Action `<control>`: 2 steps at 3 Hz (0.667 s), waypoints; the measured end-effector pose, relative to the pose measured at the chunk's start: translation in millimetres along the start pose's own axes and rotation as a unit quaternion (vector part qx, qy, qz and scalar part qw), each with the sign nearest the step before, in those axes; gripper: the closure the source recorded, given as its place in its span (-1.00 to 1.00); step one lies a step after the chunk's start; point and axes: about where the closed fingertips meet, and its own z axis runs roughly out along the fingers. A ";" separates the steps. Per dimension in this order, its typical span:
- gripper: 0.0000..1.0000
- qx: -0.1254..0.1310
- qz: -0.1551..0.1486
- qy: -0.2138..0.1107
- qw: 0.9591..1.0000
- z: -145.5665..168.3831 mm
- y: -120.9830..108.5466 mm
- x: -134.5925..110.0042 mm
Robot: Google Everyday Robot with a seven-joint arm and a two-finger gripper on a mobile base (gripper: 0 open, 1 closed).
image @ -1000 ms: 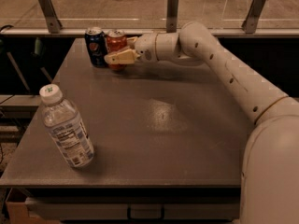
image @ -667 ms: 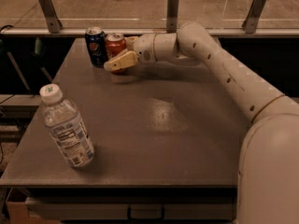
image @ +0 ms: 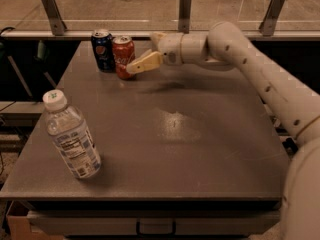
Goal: Move coke can near pepsi can
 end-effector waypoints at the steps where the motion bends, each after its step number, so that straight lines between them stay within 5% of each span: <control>1: -1.00 0.094 -0.021 0.010 0.995 -90.9 -11.4 -22.1; 2: -1.00 0.204 -0.049 0.032 0.977 -196.4 -1.7 -53.4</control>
Offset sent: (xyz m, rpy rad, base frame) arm -0.1415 -0.3622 0.1648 -0.1894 -0.2647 -0.7672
